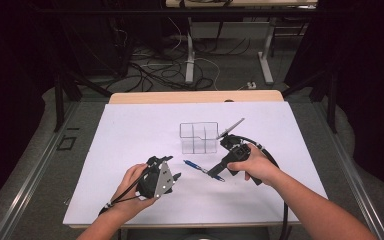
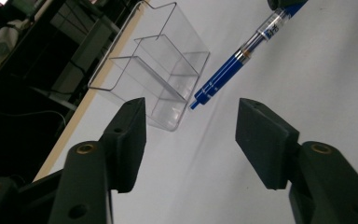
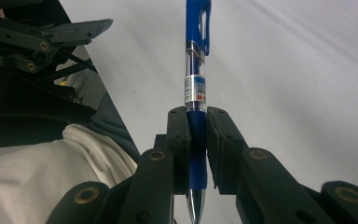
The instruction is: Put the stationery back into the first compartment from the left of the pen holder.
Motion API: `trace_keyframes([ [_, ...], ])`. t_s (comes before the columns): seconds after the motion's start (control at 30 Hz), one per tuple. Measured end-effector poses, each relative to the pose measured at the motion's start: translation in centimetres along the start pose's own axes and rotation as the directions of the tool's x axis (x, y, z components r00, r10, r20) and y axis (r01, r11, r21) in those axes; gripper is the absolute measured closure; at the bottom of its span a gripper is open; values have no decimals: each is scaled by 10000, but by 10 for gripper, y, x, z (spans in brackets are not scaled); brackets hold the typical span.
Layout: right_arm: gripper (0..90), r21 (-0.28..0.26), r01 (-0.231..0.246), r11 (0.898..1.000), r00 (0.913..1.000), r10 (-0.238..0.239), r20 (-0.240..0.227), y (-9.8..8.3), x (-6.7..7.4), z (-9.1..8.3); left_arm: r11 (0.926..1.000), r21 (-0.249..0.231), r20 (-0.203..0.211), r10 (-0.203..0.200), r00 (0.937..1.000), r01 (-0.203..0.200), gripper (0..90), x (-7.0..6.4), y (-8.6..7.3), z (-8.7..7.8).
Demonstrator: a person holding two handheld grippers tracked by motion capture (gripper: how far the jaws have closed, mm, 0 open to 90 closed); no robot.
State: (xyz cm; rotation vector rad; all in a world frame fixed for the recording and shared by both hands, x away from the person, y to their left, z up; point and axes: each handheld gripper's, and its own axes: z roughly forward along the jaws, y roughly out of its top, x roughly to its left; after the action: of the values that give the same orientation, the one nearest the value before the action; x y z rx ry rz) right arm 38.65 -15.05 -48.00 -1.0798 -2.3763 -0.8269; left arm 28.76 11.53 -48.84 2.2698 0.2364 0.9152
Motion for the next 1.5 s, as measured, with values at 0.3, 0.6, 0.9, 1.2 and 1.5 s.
trace_keyframes([
  [0.3,802,287,-8,9996,10000,9,-24,3,-1,1,9915,-565,-100,1167,9931,-1170,496,-7,0,8],
  [0.6,802,384,-275,9989,9996,279,-82,6,3,4,9636,-180,-321,2662,9634,-2669,528,-22,6,18],
  [0.9,802,222,-541,9983,9982,547,-249,9,6,9,9475,-74,132,3197,9474,-3196,578,-30,11,30],
  [1.2,802,842,-773,9934,9970,777,-9,19,11,7,9408,22,267,3389,9404,-3391,601,-32,12,35],
  [1.5,802,2014,-553,9779,9984,525,193,27,18,12,9414,-49,467,3372,9403,-3373,634,-34,14,39],
])
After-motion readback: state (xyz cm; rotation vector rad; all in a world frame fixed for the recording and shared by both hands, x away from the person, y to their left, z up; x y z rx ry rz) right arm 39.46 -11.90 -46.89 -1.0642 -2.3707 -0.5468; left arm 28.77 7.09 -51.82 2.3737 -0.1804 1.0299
